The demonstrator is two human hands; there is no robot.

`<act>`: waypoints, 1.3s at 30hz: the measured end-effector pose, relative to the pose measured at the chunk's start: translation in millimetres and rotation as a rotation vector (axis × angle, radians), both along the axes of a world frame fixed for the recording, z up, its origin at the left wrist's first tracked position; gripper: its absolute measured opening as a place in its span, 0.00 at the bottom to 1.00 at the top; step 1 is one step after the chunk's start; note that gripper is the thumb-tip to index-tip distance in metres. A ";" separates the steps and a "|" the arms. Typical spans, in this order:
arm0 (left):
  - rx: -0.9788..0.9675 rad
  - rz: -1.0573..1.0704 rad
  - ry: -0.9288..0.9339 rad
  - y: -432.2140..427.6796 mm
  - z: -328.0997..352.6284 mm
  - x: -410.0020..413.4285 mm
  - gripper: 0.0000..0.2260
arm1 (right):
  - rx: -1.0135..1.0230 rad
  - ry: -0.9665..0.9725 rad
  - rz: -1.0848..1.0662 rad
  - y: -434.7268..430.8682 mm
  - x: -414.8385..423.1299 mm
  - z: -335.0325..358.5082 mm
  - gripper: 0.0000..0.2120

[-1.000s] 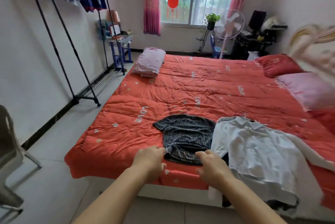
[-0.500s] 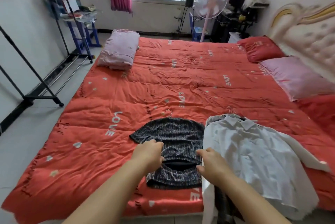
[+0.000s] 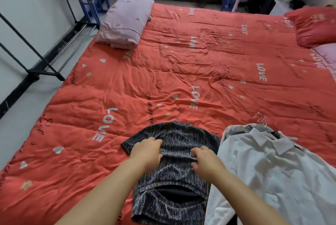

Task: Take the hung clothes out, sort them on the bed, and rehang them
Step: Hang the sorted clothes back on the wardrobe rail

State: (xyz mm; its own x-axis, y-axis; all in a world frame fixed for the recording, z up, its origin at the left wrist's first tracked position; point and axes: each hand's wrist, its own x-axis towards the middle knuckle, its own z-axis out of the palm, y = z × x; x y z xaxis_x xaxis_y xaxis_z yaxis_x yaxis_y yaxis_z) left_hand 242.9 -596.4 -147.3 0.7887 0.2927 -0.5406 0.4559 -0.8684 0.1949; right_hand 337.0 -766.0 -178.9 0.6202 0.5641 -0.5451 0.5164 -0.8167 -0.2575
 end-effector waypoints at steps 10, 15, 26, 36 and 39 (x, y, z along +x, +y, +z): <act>-0.056 0.075 0.086 49.7 -124.7 118.9 0.25 | -0.042 0.022 0.082 63.8 137.5 -133.7 0.25; -0.064 0.093 0.069 65.4 -187.2 151.6 0.28 | 0.024 -0.065 0.091 87.3 173.3 -197.5 0.27; -0.038 0.027 0.048 67.5 -264.3 173.1 0.32 | 0.248 -0.242 0.117 97.1 181.6 -269.5 0.22; 0.009 0.078 -0.242 67.9 -200.6 128.5 0.31 | 0.580 -0.330 0.120 94.1 155.9 -189.4 0.26; 0.026 0.117 -0.322 67.3 -170.6 102.7 0.31 | 0.691 -0.376 0.188 98.0 139.0 -150.9 0.22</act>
State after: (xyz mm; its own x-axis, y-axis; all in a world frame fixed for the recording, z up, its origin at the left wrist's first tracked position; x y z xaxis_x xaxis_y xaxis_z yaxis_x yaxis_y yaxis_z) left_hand 345.6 -529.2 -317.9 0.8780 0.4015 -0.2606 0.4713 -0.8207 0.3232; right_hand 476.0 -668.0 -329.9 0.5541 0.8103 0.1907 0.7816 -0.4276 -0.4542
